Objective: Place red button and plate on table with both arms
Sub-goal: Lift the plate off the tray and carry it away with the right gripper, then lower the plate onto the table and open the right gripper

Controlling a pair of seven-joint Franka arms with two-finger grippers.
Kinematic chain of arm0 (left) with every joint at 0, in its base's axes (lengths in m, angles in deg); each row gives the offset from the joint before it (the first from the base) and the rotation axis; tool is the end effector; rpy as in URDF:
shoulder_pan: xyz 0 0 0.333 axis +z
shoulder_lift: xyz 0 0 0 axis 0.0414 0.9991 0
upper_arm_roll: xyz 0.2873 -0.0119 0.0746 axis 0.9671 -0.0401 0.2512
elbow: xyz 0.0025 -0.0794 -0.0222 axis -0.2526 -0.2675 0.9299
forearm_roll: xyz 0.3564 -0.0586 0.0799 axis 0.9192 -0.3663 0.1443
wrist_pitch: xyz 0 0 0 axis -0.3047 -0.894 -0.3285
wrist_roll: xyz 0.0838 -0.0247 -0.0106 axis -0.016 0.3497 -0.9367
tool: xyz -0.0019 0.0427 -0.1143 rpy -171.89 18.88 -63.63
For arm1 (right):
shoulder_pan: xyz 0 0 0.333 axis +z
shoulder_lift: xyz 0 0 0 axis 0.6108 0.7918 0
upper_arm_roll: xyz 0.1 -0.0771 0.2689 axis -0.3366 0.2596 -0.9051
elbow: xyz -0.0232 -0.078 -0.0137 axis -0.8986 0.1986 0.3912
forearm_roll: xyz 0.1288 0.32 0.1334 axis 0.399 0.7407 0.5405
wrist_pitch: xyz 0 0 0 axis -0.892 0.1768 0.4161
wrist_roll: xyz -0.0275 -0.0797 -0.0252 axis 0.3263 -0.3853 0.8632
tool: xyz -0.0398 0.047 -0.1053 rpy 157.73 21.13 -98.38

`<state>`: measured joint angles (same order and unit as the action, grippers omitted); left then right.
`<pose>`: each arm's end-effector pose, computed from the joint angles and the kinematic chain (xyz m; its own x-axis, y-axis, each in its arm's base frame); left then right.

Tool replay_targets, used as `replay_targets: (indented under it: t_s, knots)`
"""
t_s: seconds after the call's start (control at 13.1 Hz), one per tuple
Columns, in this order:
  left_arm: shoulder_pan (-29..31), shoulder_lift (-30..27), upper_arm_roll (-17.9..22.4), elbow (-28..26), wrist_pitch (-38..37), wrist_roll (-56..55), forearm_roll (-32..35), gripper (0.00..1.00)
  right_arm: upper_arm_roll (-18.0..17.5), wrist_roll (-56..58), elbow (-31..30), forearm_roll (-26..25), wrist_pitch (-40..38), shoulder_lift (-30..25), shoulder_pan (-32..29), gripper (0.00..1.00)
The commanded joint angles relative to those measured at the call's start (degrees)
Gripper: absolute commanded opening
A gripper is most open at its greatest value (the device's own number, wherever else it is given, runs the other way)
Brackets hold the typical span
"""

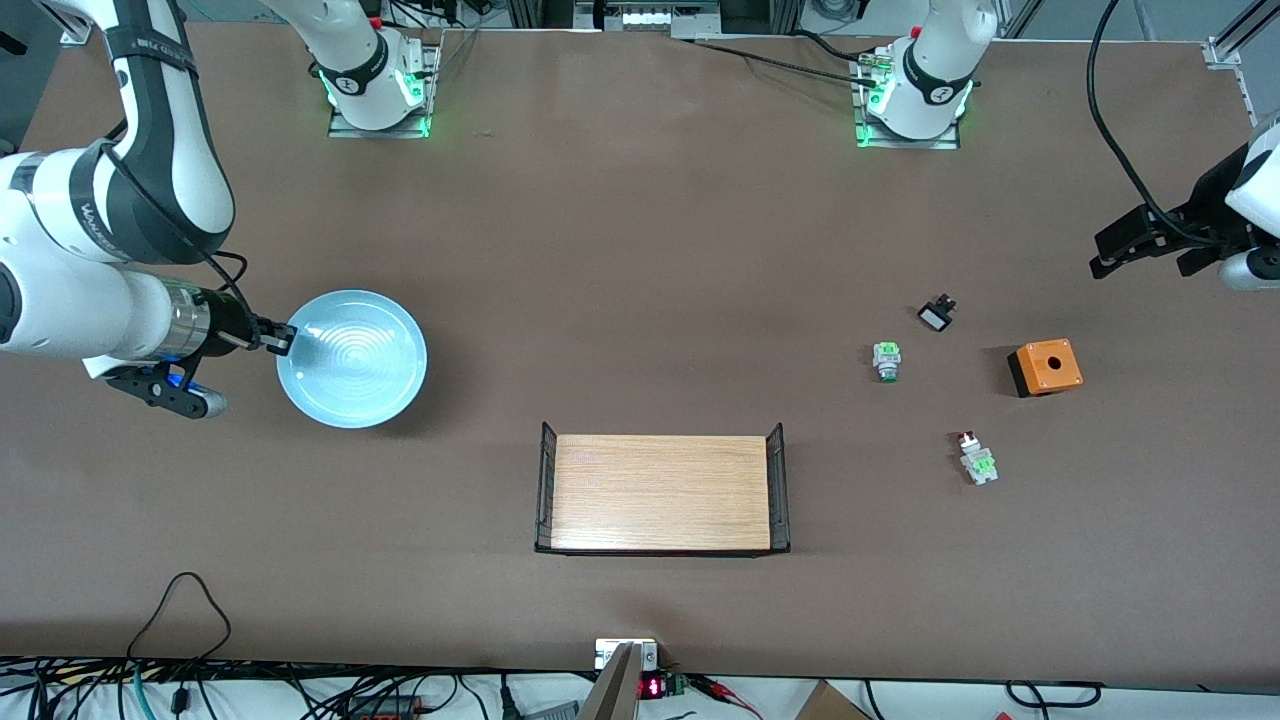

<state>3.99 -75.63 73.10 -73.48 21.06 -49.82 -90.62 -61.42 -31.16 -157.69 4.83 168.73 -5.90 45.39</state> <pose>0.5378 0.0056 0.5728 0.9979 0.0587 0.0281 0.0581 -0.9981 0.0225 0.5914 0.0408 0.3845 0.9042 -0.3240 -0.2783 -0.3319 -0.9431 0.0197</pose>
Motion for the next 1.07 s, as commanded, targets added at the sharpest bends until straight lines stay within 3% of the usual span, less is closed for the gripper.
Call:
replay_targets:
  t_s: [0.0, 0.23, 0.76, 0.99]
  knots:
    - [-0.39, -0.88, 0.42, -0.43, -0.53, 1.36, 0.96, 1.0, -1.04, 6.2, -7.92, -0.7, 4.72, -3.44, -3.43, 0.0]
    - [-0.39, -0.88, 0.33, -0.52, -0.53, 1.28, 0.96, 1.0, -1.22, 14.36, -12.92, -0.35, 8.41, -3.44, -7.9, 0.0]
    - [-2.76, -1.06, 2.26, -0.7, -0.62, 1.28, 1.05, 1.0, -1.22, 28.34, -32.33, 0.26, 30.27, -4.23, -11.87, 0.0]
    - [-2.24, -0.97, 2.35, -0.61, -0.62, 1.28, 1.05, 1.0, -1.57, 29.59, -33.59, 0.61, 36.45, -3.44, -12.05, 0.0]
